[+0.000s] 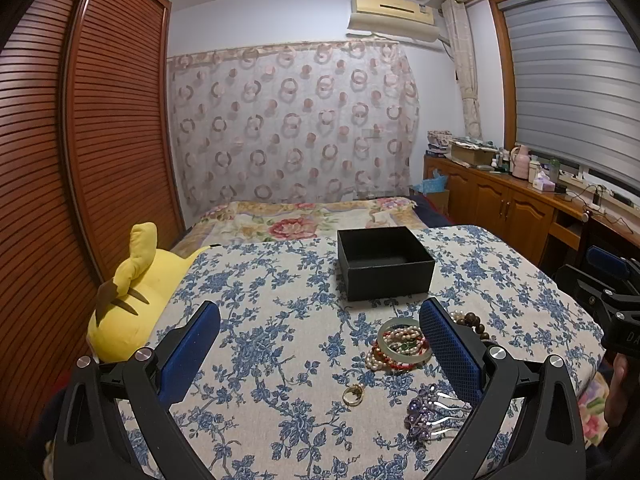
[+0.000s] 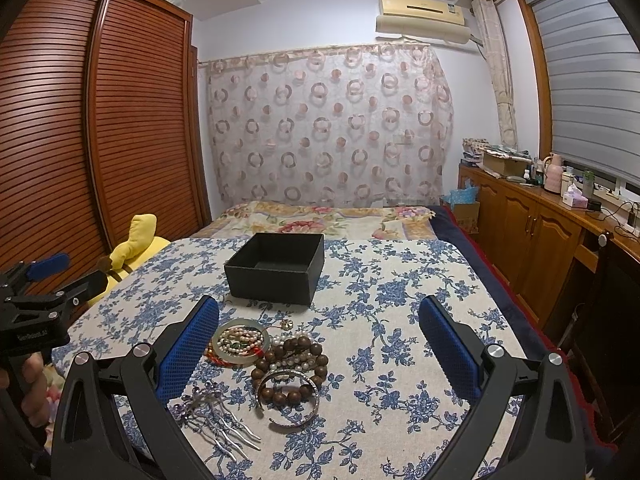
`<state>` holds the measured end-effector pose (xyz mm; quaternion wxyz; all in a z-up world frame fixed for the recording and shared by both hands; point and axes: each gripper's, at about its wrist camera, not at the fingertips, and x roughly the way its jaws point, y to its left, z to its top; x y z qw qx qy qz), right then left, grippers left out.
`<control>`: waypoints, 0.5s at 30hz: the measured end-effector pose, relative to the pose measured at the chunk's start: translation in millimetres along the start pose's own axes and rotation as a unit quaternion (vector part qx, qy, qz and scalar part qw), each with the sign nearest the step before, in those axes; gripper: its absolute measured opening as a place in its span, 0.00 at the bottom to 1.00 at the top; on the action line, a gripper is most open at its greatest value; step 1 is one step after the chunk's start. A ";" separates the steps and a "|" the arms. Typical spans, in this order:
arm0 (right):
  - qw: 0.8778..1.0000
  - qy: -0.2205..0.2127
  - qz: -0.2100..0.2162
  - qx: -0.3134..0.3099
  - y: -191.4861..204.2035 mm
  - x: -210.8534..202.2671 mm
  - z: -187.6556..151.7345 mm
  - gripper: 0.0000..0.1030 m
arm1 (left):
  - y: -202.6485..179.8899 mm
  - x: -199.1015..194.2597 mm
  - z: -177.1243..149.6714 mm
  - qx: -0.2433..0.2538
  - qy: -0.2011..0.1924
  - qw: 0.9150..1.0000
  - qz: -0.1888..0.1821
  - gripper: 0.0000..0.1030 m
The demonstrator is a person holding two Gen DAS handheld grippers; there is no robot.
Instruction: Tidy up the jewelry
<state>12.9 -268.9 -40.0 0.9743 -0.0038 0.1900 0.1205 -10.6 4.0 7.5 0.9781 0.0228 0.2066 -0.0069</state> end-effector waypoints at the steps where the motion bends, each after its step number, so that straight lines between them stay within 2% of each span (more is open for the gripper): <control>1: 1.000 0.000 0.000 0.000 -0.1 -0.2 0.1 0.98 | -0.2 -0.2 0.0 0.000 0.000 1.000 0.000 0.94; 11: 1.000 0.001 0.001 0.000 0.0 1.1 -0.7 0.98 | -0.4 4.8 -1.8 0.000 0.006 1.000 -0.004 0.94; 15: 1.000 0.013 0.007 -0.004 -0.5 6.7 -3.9 0.98 | -1.1 13.8 -8.4 0.001 0.025 1.000 -0.014 0.94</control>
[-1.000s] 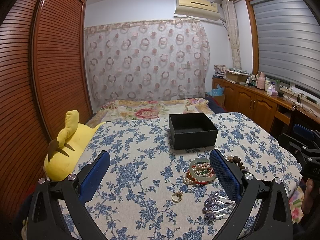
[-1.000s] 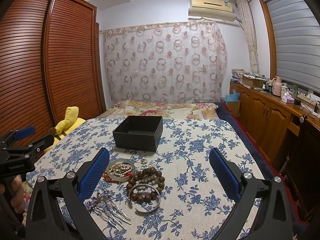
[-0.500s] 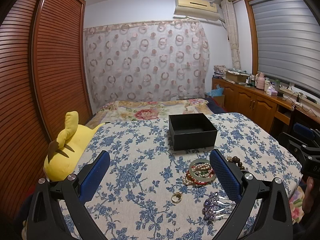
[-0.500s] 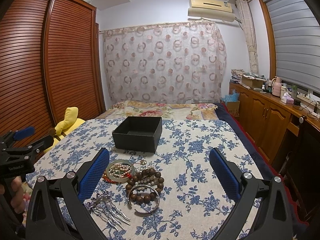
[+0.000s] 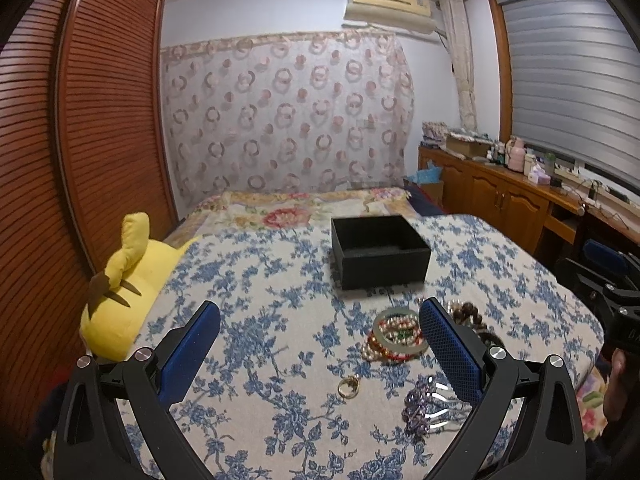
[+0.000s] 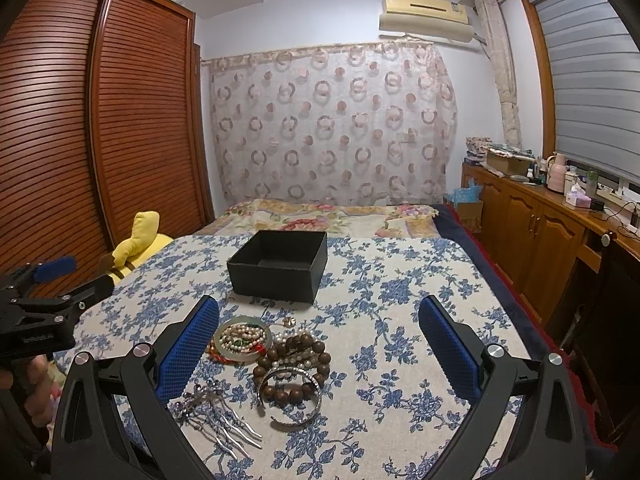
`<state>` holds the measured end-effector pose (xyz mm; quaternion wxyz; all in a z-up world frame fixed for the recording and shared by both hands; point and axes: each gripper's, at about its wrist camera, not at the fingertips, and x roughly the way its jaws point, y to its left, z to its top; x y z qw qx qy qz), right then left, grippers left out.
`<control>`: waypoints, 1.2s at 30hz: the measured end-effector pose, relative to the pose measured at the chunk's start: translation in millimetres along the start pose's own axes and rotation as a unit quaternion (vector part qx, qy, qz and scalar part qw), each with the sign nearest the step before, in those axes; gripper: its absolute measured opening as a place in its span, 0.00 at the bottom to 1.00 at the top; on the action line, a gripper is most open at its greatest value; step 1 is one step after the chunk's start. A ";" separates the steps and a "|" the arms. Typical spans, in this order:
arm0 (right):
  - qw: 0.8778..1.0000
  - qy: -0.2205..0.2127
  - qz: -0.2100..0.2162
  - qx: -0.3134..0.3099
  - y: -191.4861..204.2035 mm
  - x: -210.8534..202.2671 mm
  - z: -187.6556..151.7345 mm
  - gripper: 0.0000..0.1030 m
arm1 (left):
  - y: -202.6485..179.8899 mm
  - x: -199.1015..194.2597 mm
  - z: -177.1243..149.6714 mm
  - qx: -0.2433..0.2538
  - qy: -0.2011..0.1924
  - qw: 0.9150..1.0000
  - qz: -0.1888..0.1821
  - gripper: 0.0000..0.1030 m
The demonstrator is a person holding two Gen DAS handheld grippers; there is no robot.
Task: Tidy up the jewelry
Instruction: 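Grasp the purple-jeweled hairpins with the left tool while the right tool grasps the silver cuff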
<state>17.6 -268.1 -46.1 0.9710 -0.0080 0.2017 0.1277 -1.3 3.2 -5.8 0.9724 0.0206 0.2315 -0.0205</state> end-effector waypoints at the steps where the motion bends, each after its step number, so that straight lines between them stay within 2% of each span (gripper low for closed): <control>1: 1.000 0.004 0.000 -0.001 -0.9 2.3 -1.8 0.98 | -0.1 3.6 -2.4 0.000 0.007 1.000 -0.005 0.94; 9: 0.999 0.034 0.006 -0.001 -16.0 18.8 -19.7 0.98 | -4.2 33.3 -26.5 0.001 0.065 0.997 -0.036 0.94; 20: 0.996 0.075 0.040 -0.017 -18.9 35.2 -40.0 0.92 | -15.7 53.8 -40.8 0.013 0.108 0.991 -0.073 0.94; 28: 0.984 0.142 0.094 -0.044 -6.0 66.4 -56.1 0.86 | -15.4 66.3 -50.5 0.010 0.133 0.987 -0.089 0.94; 31: 0.980 0.162 0.107 -0.052 -0.6 77.2 -58.8 0.82 | -15.4 70.7 -54.5 0.006 0.143 0.984 -0.109 0.94; 36: 0.972 0.189 0.121 -0.064 9.3 93.1 -60.9 0.78 | -12.3 71.5 -57.0 0.000 0.144 0.983 -0.111 0.93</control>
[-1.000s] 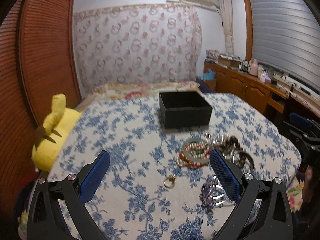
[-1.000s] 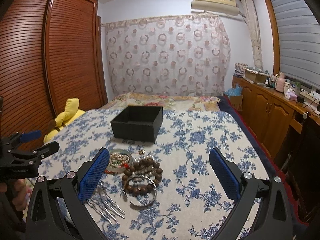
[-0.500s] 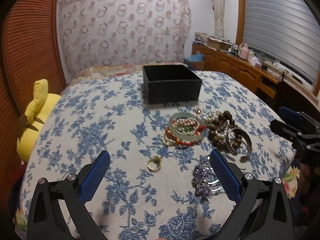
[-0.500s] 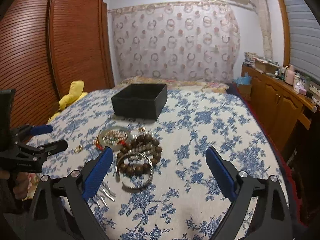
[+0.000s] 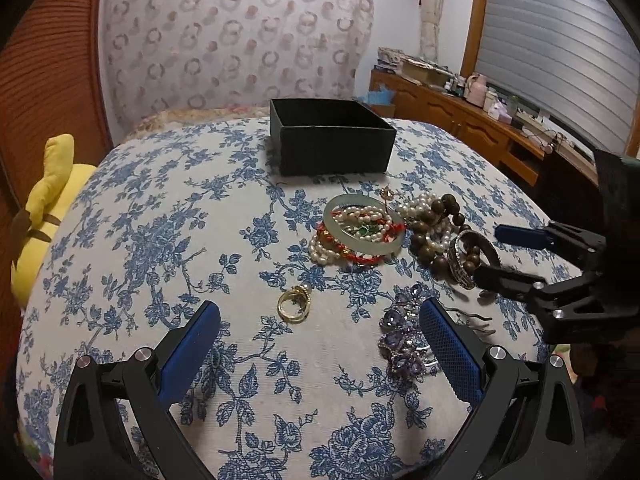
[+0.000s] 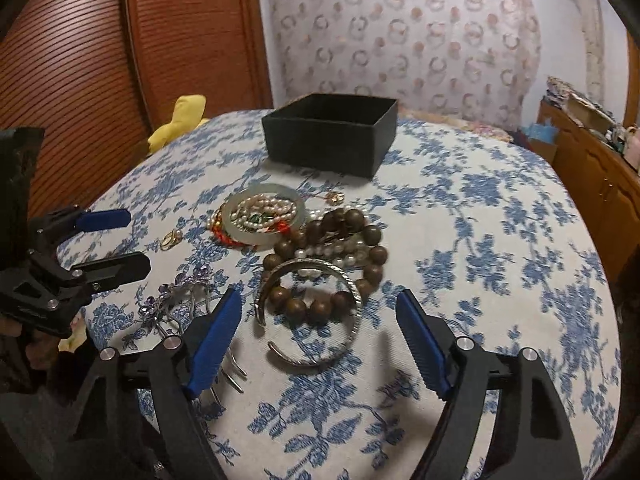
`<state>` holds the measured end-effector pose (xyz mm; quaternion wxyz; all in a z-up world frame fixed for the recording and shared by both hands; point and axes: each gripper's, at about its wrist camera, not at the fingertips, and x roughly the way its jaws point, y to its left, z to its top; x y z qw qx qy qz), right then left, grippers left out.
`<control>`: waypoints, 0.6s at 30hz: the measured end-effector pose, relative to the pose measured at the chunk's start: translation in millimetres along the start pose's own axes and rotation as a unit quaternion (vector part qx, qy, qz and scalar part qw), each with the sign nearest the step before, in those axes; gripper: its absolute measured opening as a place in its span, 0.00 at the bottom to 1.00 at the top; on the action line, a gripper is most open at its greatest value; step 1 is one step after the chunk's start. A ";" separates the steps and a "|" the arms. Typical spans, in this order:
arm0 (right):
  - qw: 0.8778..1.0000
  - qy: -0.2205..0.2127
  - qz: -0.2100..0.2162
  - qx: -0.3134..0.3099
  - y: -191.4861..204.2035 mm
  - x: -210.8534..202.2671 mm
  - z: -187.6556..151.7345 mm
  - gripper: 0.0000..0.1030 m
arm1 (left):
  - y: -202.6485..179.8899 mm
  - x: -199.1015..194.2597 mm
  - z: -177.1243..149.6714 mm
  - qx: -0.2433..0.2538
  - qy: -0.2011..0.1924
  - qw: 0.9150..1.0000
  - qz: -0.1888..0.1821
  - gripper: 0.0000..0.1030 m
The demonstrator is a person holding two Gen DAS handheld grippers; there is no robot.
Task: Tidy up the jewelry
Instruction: 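Grasp the purple-jeweled hairpins with the left tool while the right tool grasps the silver cuff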
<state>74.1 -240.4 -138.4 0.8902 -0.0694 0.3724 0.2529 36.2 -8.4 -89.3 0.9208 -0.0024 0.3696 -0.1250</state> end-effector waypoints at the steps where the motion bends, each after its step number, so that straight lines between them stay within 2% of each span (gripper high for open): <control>1: 1.000 0.004 0.001 -0.002 0.6 1.6 1.3 0.77 | 0.7 0.3 -0.2 -0.001 0.000 1.000 -0.001 0.91; 3: 1.000 0.014 0.000 -0.009 3.9 7.1 1.5 0.76 | 1.5 1.4 -0.2 -0.001 0.005 1.000 -0.005 0.83; 6: 0.999 0.028 -0.010 -0.017 4.3 13.6 -1.2 0.61 | 2.2 4.4 -1.2 0.001 0.012 1.000 -0.011 0.74; 7: 0.999 0.025 -0.015 -0.020 4.5 12.2 -2.2 0.60 | 2.3 4.4 -1.2 0.001 0.014 1.000 -0.014 0.73; 13: 1.000 0.009 -0.014 -0.006 -9.1 -2.0 -5.0 0.60 | -8.3 7.3 1.8 0.015 0.025 0.998 -0.061 0.64; 16: 1.000 -0.002 -0.020 0.002 -17.1 -10.5 -4.5 0.60 | -19.2 11.7 2.8 0.025 0.035 0.996 -0.084 0.56; 18: 1.000 -0.008 -0.024 0.005 -21.6 -15.6 -4.0 0.60 | -24.6 18.5 2.3 0.030 0.047 0.994 -0.092 0.45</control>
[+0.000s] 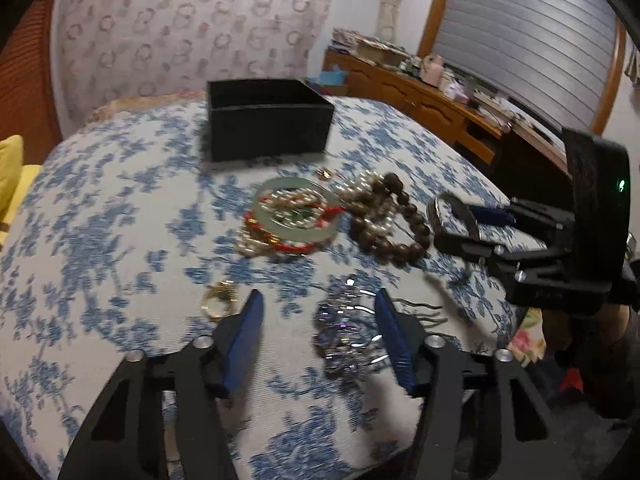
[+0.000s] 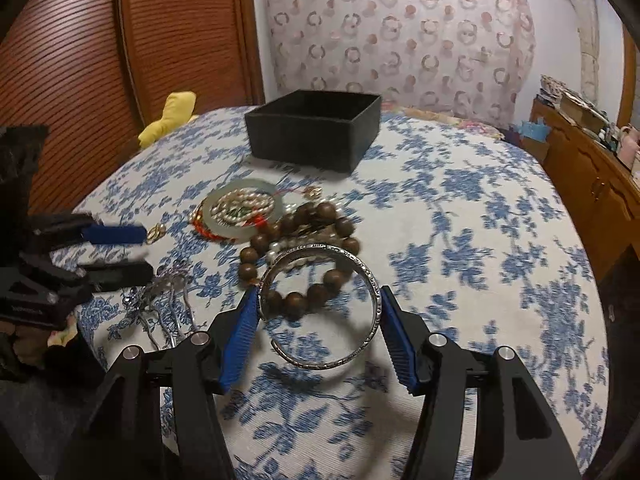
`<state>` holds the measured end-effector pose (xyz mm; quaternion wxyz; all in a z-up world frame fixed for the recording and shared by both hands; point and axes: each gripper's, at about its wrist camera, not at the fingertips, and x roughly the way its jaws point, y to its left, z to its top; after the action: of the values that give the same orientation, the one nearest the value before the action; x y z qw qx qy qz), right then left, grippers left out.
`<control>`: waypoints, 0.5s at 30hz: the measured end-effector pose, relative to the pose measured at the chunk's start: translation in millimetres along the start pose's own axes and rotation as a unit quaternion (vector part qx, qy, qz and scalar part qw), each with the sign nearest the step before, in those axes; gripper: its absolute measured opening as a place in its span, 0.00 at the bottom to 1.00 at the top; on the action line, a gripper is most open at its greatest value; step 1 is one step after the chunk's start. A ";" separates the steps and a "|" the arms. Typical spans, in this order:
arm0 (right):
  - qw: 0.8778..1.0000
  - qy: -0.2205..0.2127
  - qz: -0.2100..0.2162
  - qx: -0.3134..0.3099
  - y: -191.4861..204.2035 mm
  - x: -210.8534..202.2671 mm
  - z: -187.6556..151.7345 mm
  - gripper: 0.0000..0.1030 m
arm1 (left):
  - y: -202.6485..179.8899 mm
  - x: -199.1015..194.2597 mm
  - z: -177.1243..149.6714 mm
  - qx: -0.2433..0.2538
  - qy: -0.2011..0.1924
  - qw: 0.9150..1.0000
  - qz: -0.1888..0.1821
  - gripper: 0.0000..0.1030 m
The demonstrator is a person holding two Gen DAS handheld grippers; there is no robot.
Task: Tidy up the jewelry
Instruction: 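Grasp the purple-jeweled hairpins with the left tool while the right tool grasps the silver cuff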
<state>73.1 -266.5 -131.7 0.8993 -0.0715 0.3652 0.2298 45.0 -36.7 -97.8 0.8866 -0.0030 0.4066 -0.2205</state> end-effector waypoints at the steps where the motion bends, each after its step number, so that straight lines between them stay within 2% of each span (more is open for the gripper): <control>1: 1.000 -0.002 -0.003 0.001 -2.0 -1.9 0.3 0.60 | -0.6 2.7 0.2 0.000 0.005 1.000 -0.001 0.42; 3: 1.000 -0.005 -0.006 0.002 -4.5 -3.6 0.8 0.60 | -1.1 8.1 0.6 0.000 0.013 1.000 -0.008 0.33; 7: 1.000 -0.005 -0.006 0.005 -5.6 -3.3 0.6 0.60 | 2.2 9.6 2.4 -0.010 0.013 1.000 -0.023 0.32; 9: 1.000 -0.004 -0.005 0.004 -4.3 -2.3 0.7 0.60 | 1.5 9.4 2.6 -0.008 0.012 0.999 -0.034 0.22; 15: 1.000 -0.010 -0.001 -0.002 0.8 -2.4 4.8 0.60 | 1.7 6.7 7.3 -0.002 0.004 1.000 -0.028 0.20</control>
<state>74.2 -265.3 -126.5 0.9029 -0.0718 0.3556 0.2304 54.8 -39.1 -98.0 0.8785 -0.0149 0.4102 -0.2444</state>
